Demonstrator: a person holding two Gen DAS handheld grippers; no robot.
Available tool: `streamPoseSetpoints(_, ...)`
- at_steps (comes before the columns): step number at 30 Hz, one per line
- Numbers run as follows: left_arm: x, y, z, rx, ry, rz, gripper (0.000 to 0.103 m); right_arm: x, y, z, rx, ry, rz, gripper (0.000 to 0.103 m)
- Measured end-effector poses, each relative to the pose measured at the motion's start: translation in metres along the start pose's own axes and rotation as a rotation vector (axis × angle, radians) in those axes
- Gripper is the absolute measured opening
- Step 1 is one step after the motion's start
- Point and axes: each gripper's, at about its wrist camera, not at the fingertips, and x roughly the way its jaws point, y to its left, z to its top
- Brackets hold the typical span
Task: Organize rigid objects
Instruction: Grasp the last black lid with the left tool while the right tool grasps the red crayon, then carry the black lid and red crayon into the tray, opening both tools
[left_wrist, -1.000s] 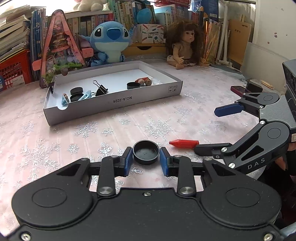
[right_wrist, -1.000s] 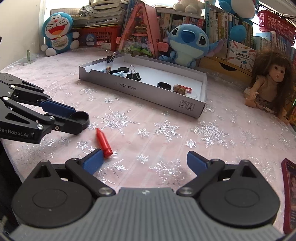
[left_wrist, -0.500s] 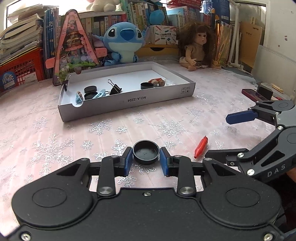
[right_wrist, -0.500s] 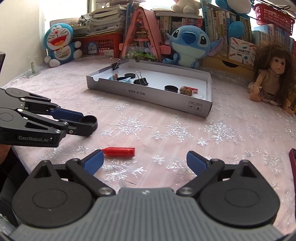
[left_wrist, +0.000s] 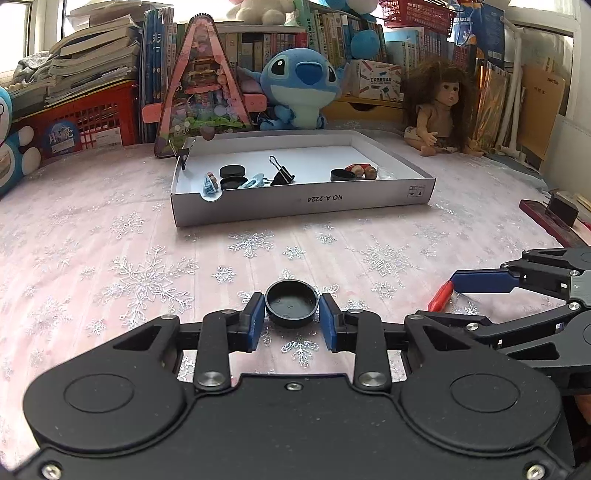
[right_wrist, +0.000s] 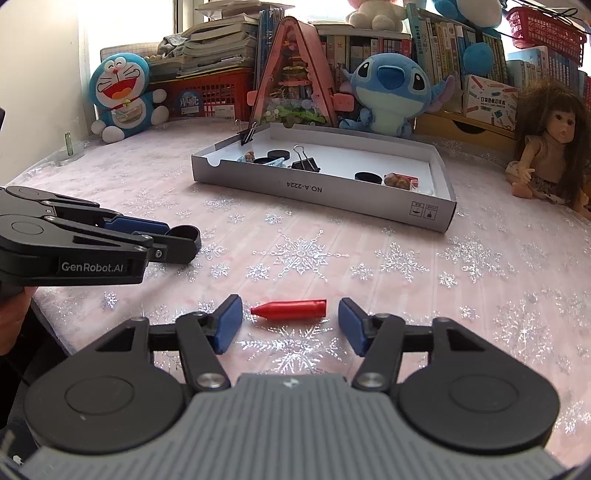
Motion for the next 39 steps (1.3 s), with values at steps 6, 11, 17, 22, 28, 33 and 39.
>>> streamPoseSetpoints(6, 0.000, -0.001, 0.001, -0.006, -0.008, 0.003, 0.030, 0.001, -0.006, 0.002, 0.029, -0.001, -0.020, 0.051)
streamPoseSetpoints(11, 0.001, -0.002, 0.003, -0.019, -0.016, 0.013, 0.030, 0.000, -0.011, 0.003, 0.061, -0.004, -0.038, 0.051)
streamPoseSetpoints(17, 0.002, -0.002, 0.005, -0.034, -0.023, 0.012, 0.030, -0.001, -0.015, 0.005, 0.083, -0.016, -0.056, 0.051)
streamPoseSetpoints(22, 0.002, -0.004, 0.008, -0.038, -0.030, 0.011, 0.030, -0.001, -0.018, 0.008, 0.097, -0.022, -0.067, 0.051)
streamPoseSetpoints(28, 0.003, -0.004, 0.010, -0.040, -0.033, 0.013, 0.030, -0.001, -0.021, 0.010, 0.113, -0.030, -0.078, 0.050)
streamPoseSetpoints(33, 0.003, -0.005, 0.014, -0.039, -0.042, 0.011, 0.030, -0.001, -0.022, 0.013, 0.119, -0.038, -0.086, 0.050)
streamPoseSetpoints(39, 0.004, -0.008, 0.018, -0.036, -0.047, 0.006, 0.030, -0.001, -0.024, 0.016, 0.129, -0.045, -0.094, 0.051)
